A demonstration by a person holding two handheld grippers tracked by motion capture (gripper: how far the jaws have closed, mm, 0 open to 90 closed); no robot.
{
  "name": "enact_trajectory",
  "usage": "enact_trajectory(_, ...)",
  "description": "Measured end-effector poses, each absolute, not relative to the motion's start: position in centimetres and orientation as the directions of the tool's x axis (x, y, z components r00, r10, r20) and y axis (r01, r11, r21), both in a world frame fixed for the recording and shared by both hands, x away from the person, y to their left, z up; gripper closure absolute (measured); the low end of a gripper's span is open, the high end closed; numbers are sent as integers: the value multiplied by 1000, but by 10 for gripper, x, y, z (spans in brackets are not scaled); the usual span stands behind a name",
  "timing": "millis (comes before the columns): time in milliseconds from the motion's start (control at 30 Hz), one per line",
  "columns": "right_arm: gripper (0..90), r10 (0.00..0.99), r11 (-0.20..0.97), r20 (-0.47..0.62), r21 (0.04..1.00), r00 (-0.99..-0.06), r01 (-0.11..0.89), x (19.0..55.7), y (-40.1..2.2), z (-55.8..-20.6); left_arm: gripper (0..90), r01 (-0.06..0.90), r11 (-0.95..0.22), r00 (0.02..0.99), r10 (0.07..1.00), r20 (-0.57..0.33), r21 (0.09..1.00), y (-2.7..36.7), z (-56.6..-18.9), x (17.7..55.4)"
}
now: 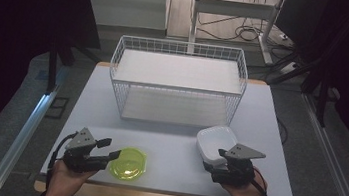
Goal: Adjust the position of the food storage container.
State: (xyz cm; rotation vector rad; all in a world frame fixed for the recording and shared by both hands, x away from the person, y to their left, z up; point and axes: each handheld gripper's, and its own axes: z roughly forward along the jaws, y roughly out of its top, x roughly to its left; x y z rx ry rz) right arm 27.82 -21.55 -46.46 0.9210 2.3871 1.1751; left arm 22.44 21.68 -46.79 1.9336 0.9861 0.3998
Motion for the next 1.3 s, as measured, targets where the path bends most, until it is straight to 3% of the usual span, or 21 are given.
enact_trajectory(467,426,639,468,-24,805,-769,364,271,-209,-462,900,424,-373,754,650,-93,825,172,-461,207)
enact_trajectory(667,427,633,482,-27,796,-773,366,272,-206,-466,900,430,-386,781,612,-122,816,160,-464,204)
enact_trajectory(1300,424,633,493,-56,798,-772,346,271,-205,-468,900,467,-477,778,622,-90,745,140,-492,198)
